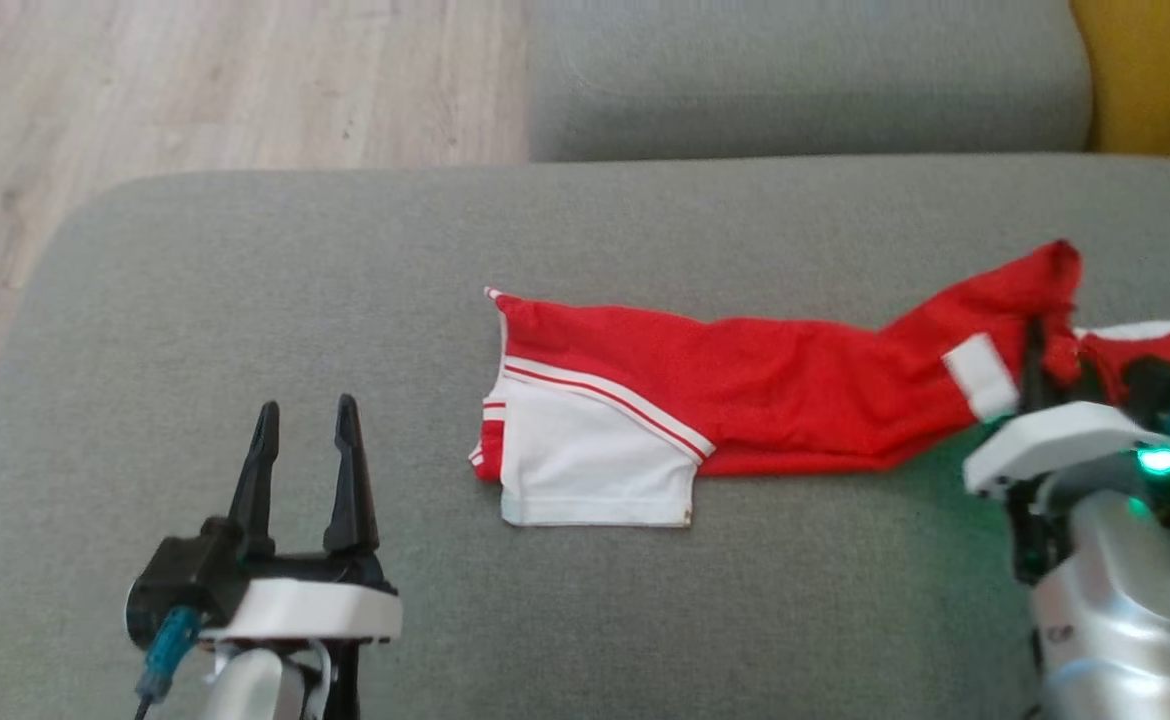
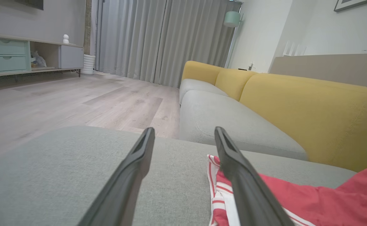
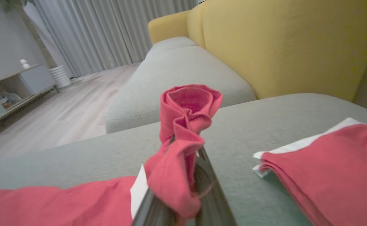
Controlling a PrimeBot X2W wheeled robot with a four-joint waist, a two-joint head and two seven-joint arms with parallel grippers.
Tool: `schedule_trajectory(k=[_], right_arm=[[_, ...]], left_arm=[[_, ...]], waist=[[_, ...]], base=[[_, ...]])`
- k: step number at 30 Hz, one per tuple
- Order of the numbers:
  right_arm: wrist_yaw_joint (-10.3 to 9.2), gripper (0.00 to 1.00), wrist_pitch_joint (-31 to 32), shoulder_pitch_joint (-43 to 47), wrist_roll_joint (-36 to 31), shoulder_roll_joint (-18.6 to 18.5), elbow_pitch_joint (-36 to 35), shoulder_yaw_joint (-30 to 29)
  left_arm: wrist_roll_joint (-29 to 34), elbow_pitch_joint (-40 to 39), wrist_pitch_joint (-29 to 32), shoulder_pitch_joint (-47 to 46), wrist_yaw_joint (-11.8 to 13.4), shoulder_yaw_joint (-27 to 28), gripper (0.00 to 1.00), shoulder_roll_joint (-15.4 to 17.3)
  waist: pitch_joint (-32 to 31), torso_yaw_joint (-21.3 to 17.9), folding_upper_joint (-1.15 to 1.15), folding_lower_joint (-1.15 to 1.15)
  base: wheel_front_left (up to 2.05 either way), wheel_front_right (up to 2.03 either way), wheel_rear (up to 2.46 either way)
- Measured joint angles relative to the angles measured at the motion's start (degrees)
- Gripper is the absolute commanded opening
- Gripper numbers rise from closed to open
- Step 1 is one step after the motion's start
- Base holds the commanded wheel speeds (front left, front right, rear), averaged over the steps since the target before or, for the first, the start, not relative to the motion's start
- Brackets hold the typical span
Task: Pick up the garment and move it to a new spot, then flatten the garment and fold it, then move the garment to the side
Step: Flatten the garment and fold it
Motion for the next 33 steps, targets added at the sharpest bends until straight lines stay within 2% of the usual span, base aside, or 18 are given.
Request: schedule_trajectory(k=[4, 7, 8, 13, 20, 27, 33], right_arm=[[-0.01, 0.0, 1.8, 0.0, 3.3, 0.6, -1.3, 5.9], [-0.01, 0.0, 3.0, 0.0, 11.0, 0.6, -2.3, 14.1], [-0.01, 0.0, 3.0, 0.0, 11.0, 0.6, -2.3, 14.1], [-0.01, 0.0, 3.5, -0.1, 18.7, 0.7, -3.7, 23.8], [-0.01, 0.0, 3.5, -2.1, 24.9, 0.6, -1.8, 32.2], [-0.01, 0.0, 3.4, -6.5, 30.2, 0.5, 3.0, 40.2], [-0.01, 0.0, 2.7, -7.6, 32.9, 0.5, 6.8, 45.2]], left_arm=[[0.9, -0.2, 0.0, 1.0, -0.1, 1.1, 1.0, 0.0], [1.2, -0.5, 0.0, 1.0, -0.5, 1.5, 1.0, 0.0], [1.2, -0.5, 0.0, 1.0, -0.5, 1.5, 1.0, 0.0], [1.7, -0.1, 0.0, 0.9, -1.1, 1.2, 1.0, 0.0], [2.2, 0.8, 0.0, -2.3, -1.6, 0.0, 1.0, 0.1], [2.7, 2.1, 0.0, -5.9, -2.6, -2.8, 1.0, 0.1], [2.6, 2.3, 0.0, -7.4, -2.6, -4.2, 1.0, 0.0]], waist=[[-1.2, 1.5, 0.0, 0.0], [-1.8, 3.2, 0.0, 0.0], [-1.8, 3.2, 0.0, 0.0], [-2.1, 6.4, 0.0, 0.0], [-0.8, 11.2, 0.0, 0.01], [1.7, 16.8, 0.0, 0.01], [3.6, 19.7, 0.0, 0.01]], base=[[0.0, 0.0, 0.0], [0.0, 0.0, 0.0], [0.0, 0.0, 0.0], [0.0, 0.0, 0.0], [0.0, 0.0, 0.0], [0.0, 0.0, 0.0], [0.0, 0.0, 0.0]])
